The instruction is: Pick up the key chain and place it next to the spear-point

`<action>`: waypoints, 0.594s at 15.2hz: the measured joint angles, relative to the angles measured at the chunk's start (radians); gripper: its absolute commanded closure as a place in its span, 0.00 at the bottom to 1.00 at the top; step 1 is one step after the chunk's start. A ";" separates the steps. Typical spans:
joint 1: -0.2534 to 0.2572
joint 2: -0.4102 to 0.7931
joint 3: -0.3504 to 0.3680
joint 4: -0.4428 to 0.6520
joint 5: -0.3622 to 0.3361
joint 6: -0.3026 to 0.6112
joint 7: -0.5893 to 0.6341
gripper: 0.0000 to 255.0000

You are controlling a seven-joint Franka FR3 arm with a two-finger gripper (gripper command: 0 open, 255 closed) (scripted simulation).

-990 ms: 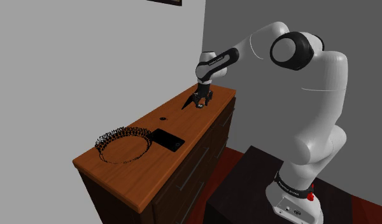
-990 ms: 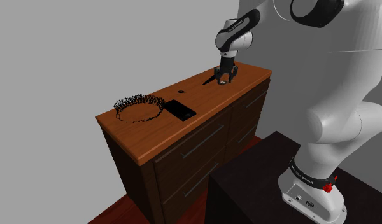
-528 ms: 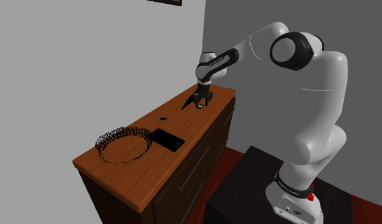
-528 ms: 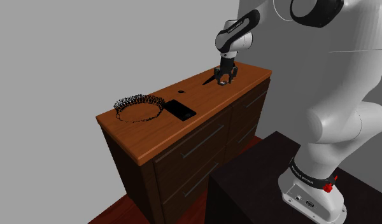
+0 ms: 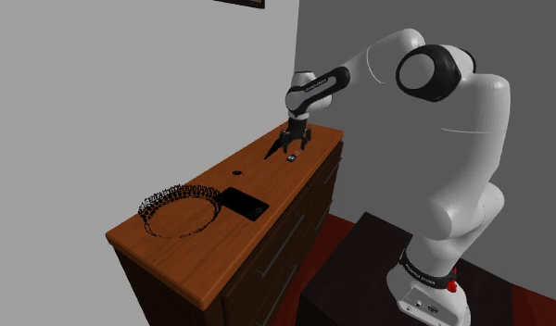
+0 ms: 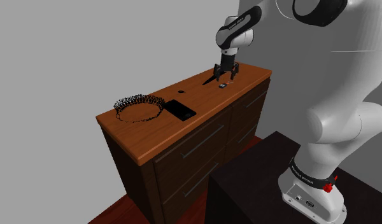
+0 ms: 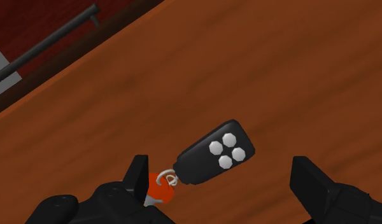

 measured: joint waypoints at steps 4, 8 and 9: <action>-0.001 -0.030 0.003 0.037 0.007 -0.066 -0.003 0.00; -0.001 -0.031 0.002 0.045 0.007 -0.076 -0.004 0.00; -0.001 -0.031 0.002 0.045 0.007 -0.077 -0.005 0.00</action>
